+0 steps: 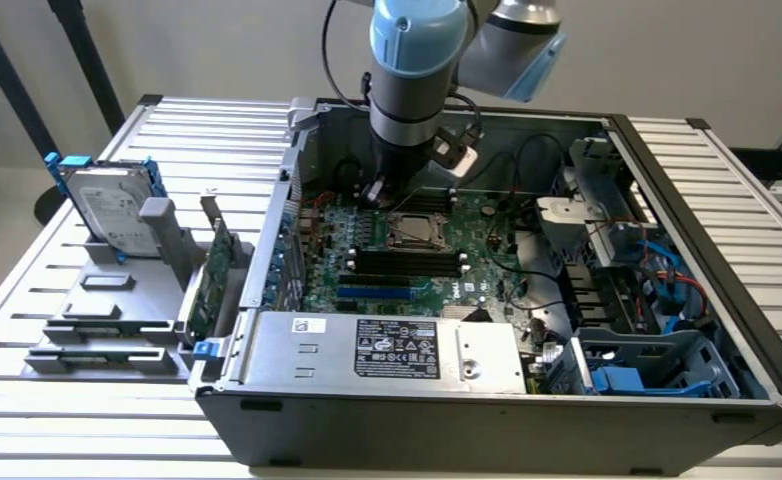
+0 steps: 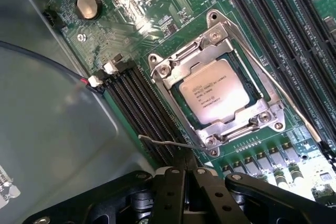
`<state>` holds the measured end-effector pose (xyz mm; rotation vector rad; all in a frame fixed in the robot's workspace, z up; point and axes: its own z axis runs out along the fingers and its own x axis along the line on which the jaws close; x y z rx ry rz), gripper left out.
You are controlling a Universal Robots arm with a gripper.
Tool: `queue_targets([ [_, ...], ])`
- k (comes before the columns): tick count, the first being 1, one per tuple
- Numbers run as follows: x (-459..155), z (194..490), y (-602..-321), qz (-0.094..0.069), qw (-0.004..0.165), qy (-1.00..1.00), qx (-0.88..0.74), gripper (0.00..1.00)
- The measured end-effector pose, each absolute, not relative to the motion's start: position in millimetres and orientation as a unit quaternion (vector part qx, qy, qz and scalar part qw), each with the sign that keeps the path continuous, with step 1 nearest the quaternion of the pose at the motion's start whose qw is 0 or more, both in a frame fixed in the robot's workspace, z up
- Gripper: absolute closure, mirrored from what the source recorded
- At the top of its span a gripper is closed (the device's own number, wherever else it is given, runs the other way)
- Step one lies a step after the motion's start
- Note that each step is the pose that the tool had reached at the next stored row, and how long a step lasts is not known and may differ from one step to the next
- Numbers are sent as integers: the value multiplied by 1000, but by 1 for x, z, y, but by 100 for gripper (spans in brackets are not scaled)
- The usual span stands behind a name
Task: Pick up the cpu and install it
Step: 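Install the first cpu locking lever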
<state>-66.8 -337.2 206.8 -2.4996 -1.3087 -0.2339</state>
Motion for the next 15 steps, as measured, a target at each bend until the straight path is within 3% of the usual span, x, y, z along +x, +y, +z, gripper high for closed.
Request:
queue_targets([
  [15, -67, 199, -337, -80, 143, -458, -874, 89],
])
